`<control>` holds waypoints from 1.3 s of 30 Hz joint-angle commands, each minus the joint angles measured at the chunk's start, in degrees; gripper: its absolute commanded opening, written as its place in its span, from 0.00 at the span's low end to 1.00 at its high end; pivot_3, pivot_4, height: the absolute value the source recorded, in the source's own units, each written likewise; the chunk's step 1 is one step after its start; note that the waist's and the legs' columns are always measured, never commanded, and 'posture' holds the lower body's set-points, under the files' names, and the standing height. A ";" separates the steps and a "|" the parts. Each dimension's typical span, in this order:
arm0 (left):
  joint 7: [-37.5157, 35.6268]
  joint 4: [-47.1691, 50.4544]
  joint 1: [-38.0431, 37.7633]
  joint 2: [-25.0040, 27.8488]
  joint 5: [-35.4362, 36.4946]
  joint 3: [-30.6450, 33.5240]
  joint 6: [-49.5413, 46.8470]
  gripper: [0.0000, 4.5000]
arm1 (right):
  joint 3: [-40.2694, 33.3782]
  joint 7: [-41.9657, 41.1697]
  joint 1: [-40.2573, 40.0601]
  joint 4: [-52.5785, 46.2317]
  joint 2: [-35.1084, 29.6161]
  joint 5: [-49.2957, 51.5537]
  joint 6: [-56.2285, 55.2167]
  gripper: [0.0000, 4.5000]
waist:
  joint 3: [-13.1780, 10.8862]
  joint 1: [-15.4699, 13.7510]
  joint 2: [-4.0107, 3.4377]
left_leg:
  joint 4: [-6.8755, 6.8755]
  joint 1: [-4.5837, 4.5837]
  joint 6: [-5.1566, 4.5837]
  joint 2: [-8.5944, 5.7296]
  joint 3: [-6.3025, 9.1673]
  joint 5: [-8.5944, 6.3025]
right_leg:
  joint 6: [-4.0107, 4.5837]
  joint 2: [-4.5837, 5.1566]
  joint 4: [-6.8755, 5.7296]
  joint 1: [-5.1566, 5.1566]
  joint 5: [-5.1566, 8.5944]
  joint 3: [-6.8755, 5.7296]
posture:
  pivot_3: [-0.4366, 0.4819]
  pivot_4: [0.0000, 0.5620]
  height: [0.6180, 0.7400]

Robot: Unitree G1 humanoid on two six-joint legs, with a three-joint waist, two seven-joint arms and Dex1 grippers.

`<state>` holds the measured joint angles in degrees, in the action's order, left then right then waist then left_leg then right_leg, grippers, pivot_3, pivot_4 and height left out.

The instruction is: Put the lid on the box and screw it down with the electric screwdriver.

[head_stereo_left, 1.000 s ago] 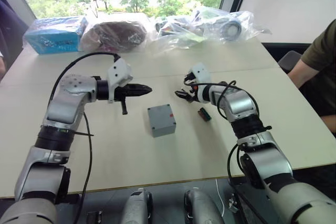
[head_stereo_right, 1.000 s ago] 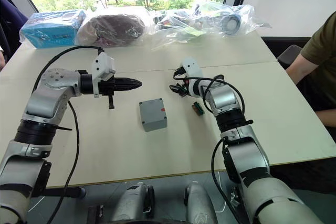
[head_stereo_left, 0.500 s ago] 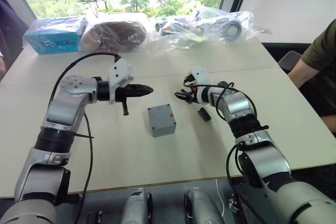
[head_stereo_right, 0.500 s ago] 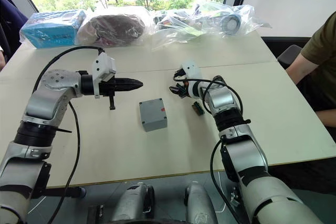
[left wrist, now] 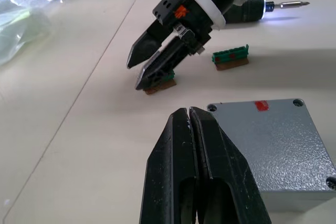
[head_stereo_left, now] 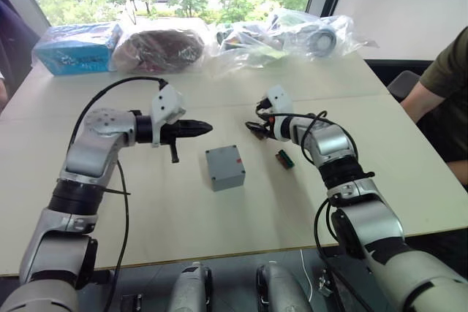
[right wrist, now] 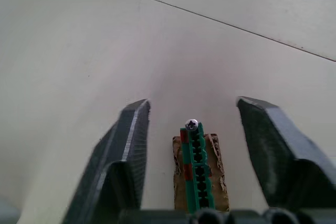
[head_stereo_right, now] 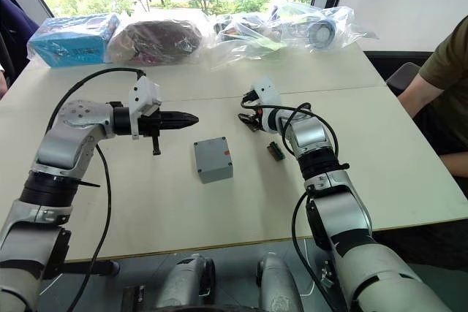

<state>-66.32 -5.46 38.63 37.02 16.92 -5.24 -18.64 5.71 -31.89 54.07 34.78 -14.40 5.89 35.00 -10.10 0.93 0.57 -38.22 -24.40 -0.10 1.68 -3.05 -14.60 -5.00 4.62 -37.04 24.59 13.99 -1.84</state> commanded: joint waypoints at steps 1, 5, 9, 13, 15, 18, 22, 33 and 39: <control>0.05 2.20 0.52 0.28 0.80 1.08 0.26 0.00 | -0.83 -0.10 1.98 0.31 0.55 0.14 -0.96 0.20 | 0.00 0.00 0.00 | 0.00 0.00 0.00 0.00 0.00 0.00 | 0.00 0.00 0.00 0.00 0.00 0.00 | 0.48 0.27 1.00; 0.09 2.39 0.38 0.33 0.83 1.11 0.21 0.00 | -0.26 -0.24 2.01 0.99 0.48 -0.36 -0.08 0.01 | 0.00 0.02 0.00 | 0.00 0.00 0.00 0.00 -0.01 0.00 | 0.00 0.00 0.00 0.00 0.00 0.00 | 0.48 0.27 1.00; 0.11 2.25 0.32 0.31 0.76 1.12 0.39 0.00 | -0.16 -0.31 1.99 1.13 0.51 -0.44 0.64 0.01 | 0.00 0.02 0.00 | 0.00 0.00 0.00 0.00 0.00 0.00 | 0.00 0.00 0.00 0.00 0.00 0.00 | 0.48 0.27 1.00; 0.02 2.24 0.09 0.38 0.69 1.06 0.58 0.00 | -1.65 -0.43 2.63 -1.48 -0.14 0.87 2.29 0.01 | 0.00 0.01 0.00 | 0.00 0.00 0.00 0.00 0.00 0.00 | 0.00 0.00 0.00 0.00 0.00 0.00 | 0.48 0.27 1.00; -0.05 2.18 0.03 0.45 0.58 0.99 0.70 0.00 | -2.46 -0.70 3.03 -4.14 -0.92 1.72 4.40 0.01 | 0.00 -0.02 -0.01 | 0.00 0.00 0.00 0.00 0.00 0.00 | 0.00 0.00 0.00 0.00 0.00 0.00 | 0.48 0.27 1.00; -0.14 2.19 0.03 0.53 0.51 0.92 0.72 0.00 | -2.36 -1.86 2.46 -9.14 -2.04 2.54 7.96 0.01 | -0.01 -0.02 -0.01 | 0.00 0.00 0.00 0.01 0.01 0.00 | 0.00 0.01 0.00 0.00 0.00 0.00 | 0.48 0.27 1.00; -0.23 2.33 -0.05 0.62 0.51 0.91 0.71 0.00 | -2.37 -2.51 1.56 -16.15 -3.20 3.77 12.94 0.01 | -0.01 -0.02 -0.01 | 0.01 0.00 0.00 0.01 0.01 0.00 | 0.00 0.00 0.00 0.00 0.00 0.00 | 0.48 0.27 1.00; -1.91 4.08 -0.49 1.78 1.29 0.98 -0.37 0.00 | 2.36 -6.23 -4.12 -42.97 -6.00 12.35 34.19 0.01 | -0.01 -0.16 -0.01 | 0.01 0.00 0.00 0.01 0.05 0.00 | 0.00 0.01 0.01 0.01 0.00 0.00 | 0.48 0.27 1.00; -3.73 6.25 -2.11 3.88 1.29 0.77 -0.79 0.00 | 3.41 -4.73 -4.81 -46.12 -5.67 14.27 36.87 0.01 | -0.01 -0.14 -0.01 | 0.01 0.00 0.00 0.02 0.06 0.00 | 0.01 0.00 0.01 0.01 0.00 -0.01 | 0.48 0.27 1.00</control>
<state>-69.38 -1.42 36.69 39.83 17.35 -5.28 -19.36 9.11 -37.18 48.97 -8.97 -20.16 19.20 71.49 -10.11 0.79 0.55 -38.21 -24.40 -0.10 1.70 -2.99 -14.61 -4.99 4.62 -37.04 24.60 13.99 -1.84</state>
